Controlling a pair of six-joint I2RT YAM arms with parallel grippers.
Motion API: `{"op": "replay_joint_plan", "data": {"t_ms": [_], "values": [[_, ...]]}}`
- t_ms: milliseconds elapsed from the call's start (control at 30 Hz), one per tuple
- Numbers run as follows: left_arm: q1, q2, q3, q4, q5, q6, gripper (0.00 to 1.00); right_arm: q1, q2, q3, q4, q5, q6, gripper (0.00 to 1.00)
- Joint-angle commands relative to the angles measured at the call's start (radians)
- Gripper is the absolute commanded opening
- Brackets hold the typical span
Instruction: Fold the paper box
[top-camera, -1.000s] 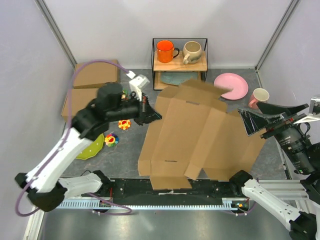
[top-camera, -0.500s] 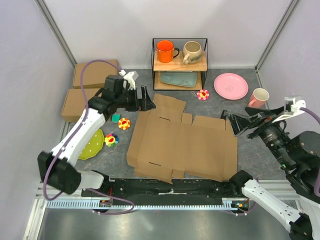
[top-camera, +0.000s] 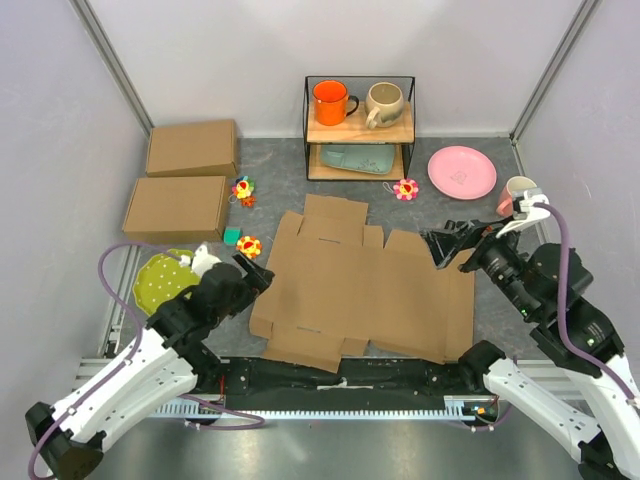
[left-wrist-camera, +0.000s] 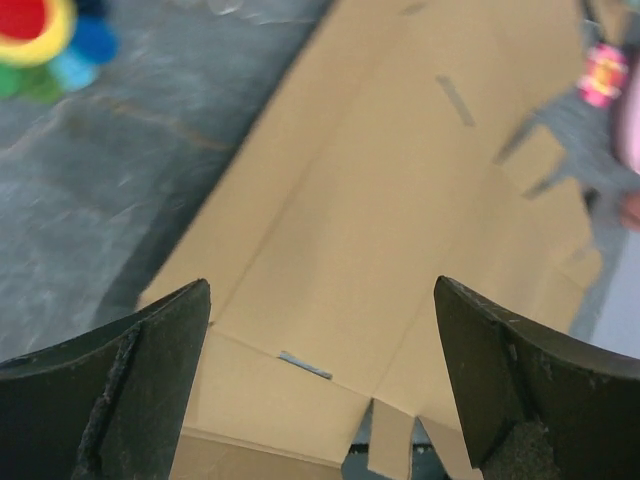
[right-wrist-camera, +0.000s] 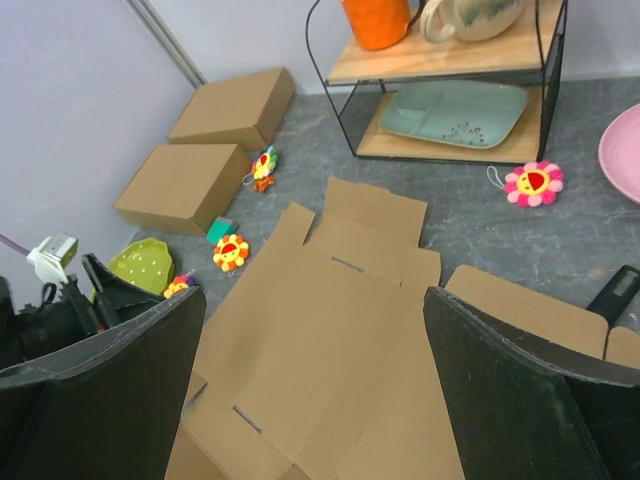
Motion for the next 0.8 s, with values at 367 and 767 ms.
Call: {"op": "replay_joint_plan", "data": {"t_ms": [367, 767], "values": [[-0.034, 0.204, -0.208, 0.064, -0.109, -0.388, 0.99, 0.002, 0.025, -0.06, 0.079, -0.035, 0.045, 0.98], [-0.032, 0.128, -0.398, 0.436, 0.107, -0.208, 0.6, 0.001, 0.024, -0.083, 0.081, -0.031, 0.033, 0.98]]}}
